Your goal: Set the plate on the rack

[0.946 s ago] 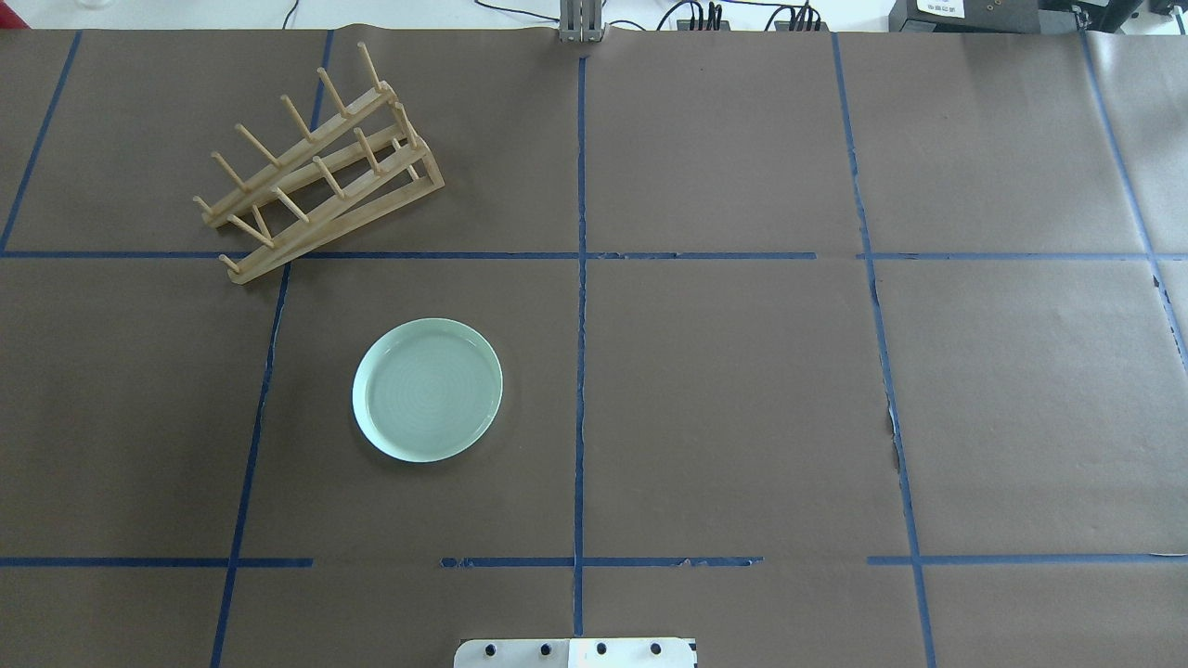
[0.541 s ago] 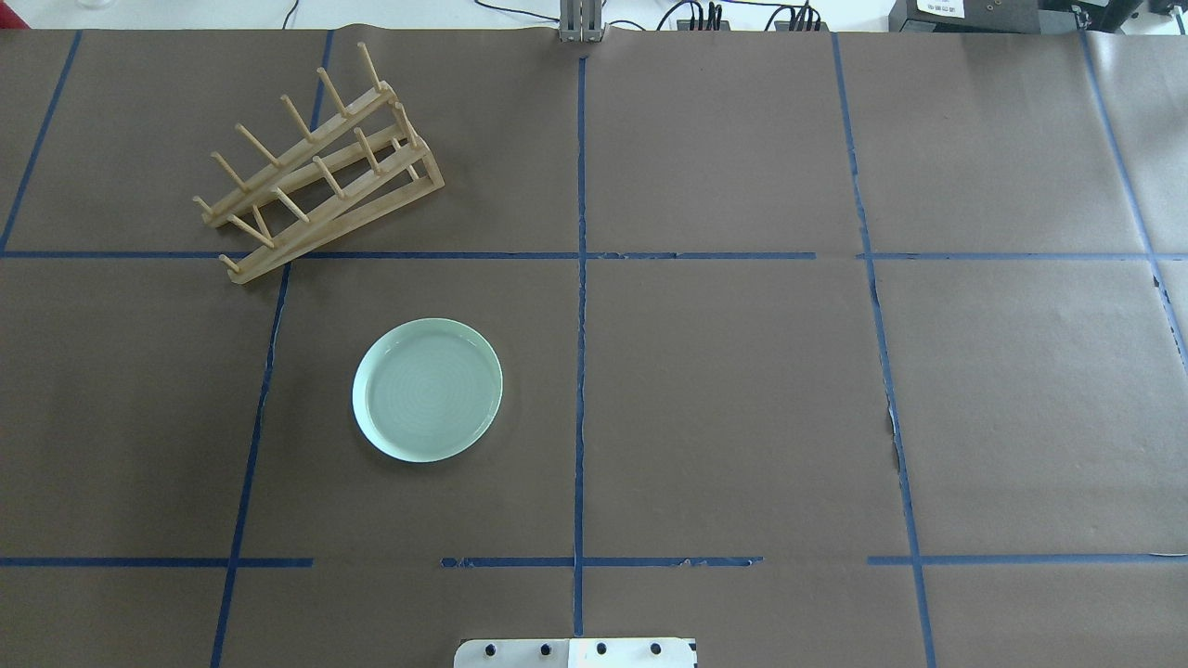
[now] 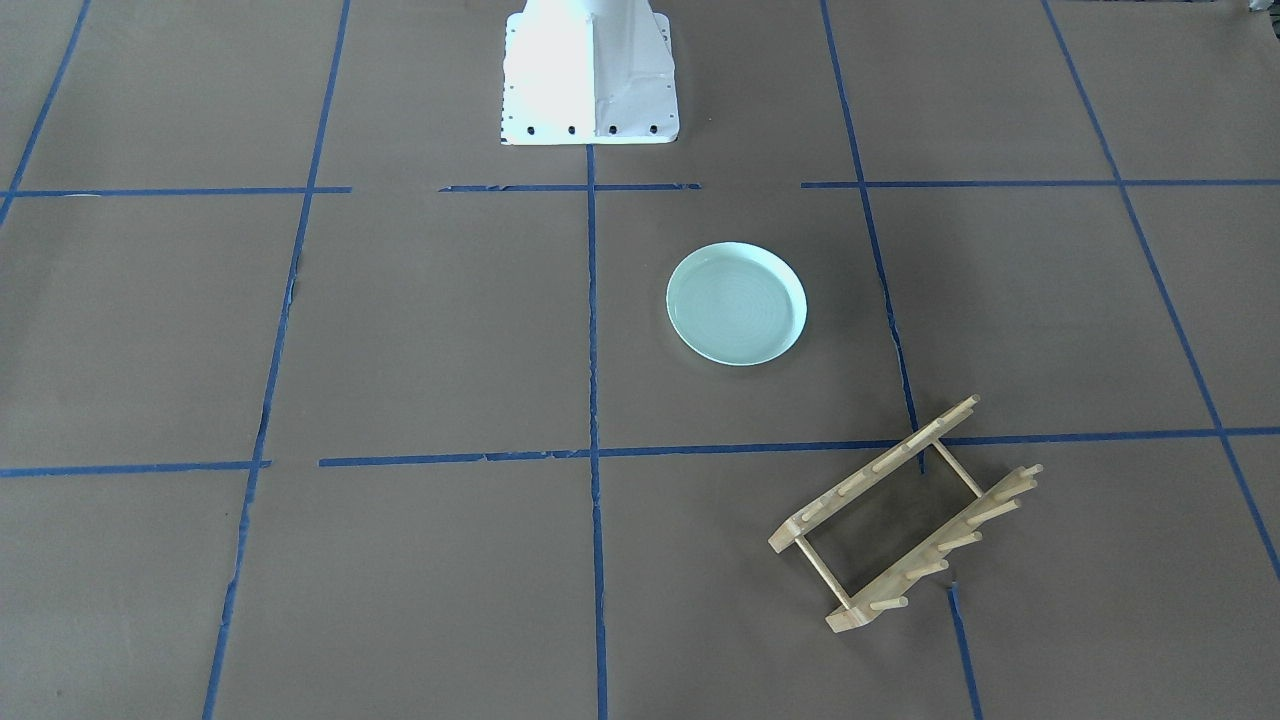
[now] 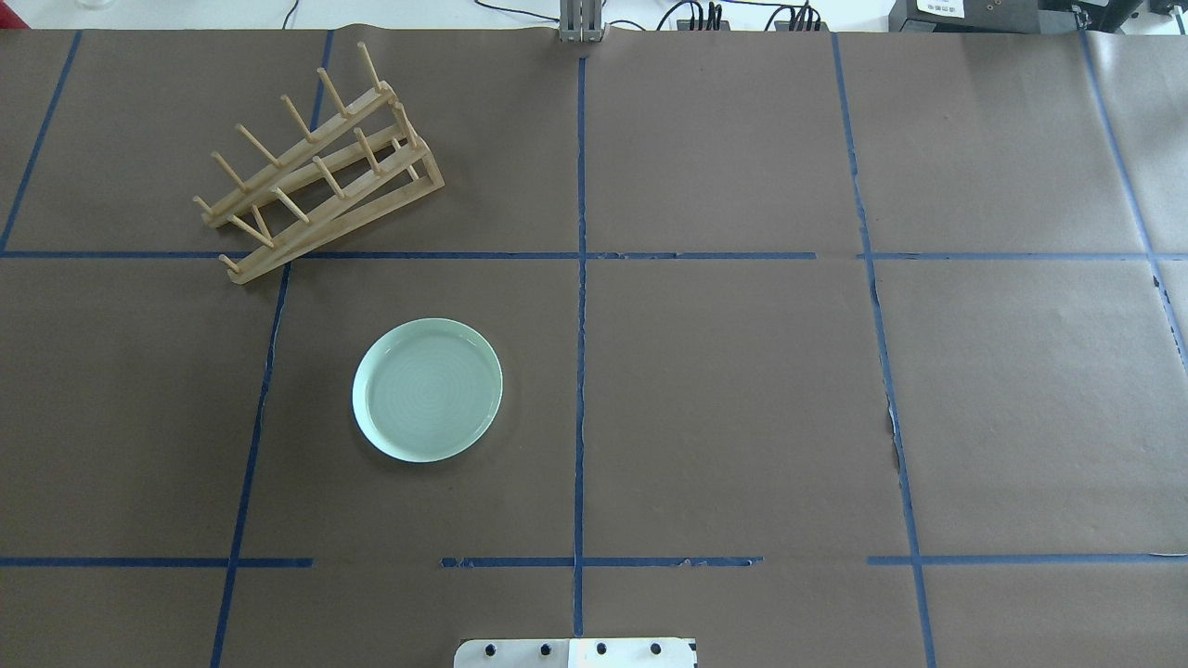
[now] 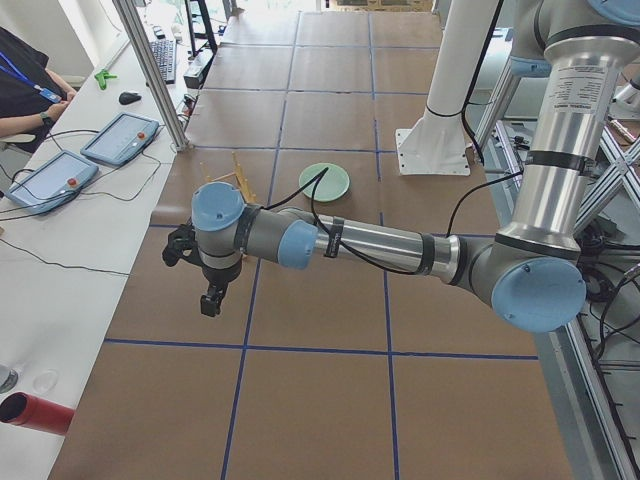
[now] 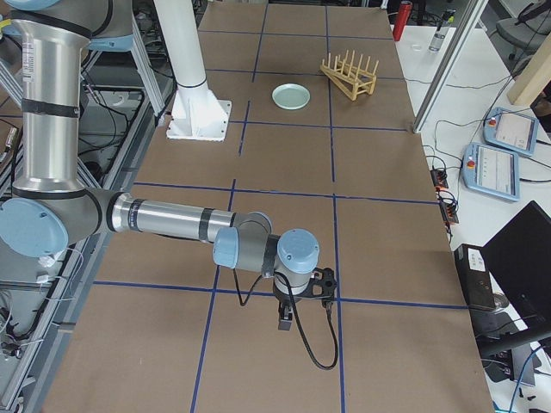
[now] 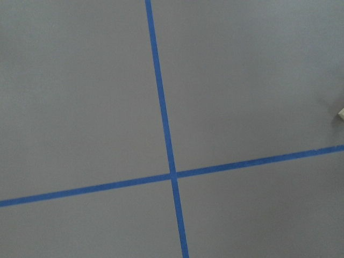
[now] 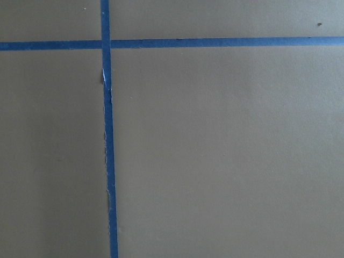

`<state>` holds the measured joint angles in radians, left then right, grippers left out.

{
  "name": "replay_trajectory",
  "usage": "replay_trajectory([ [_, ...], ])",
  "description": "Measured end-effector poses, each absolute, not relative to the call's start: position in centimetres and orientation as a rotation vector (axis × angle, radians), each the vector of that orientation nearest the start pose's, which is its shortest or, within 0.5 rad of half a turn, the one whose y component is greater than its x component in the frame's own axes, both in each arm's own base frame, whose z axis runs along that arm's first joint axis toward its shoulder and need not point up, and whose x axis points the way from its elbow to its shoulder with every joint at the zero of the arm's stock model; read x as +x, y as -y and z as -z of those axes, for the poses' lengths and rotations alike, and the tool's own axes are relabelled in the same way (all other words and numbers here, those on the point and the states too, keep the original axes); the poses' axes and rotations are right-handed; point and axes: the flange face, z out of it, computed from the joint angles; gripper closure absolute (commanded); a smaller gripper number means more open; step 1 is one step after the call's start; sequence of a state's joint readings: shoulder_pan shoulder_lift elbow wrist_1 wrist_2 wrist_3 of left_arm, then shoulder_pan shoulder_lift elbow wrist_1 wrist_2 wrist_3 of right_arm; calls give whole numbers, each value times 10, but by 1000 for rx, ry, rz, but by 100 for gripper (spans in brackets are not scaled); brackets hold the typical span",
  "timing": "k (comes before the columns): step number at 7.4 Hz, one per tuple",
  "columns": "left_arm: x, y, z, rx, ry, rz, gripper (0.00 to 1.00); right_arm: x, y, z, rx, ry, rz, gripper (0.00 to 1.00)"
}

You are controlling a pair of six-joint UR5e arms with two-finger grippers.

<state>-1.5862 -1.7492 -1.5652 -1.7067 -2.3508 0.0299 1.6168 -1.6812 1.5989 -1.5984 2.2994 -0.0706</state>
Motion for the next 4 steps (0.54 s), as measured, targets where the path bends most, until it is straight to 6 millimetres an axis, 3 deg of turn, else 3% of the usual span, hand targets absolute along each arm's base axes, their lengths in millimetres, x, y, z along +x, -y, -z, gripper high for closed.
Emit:
replay_trajectory([
  [3, -68, 581, -515, 384, -779, -96, 0, 87, 431, -702, -62, 733, -17, 0],
  [4, -54, 578, -497, 382, -795, -68, 0, 87, 431, -702, -62, 733, -17, 0],
])
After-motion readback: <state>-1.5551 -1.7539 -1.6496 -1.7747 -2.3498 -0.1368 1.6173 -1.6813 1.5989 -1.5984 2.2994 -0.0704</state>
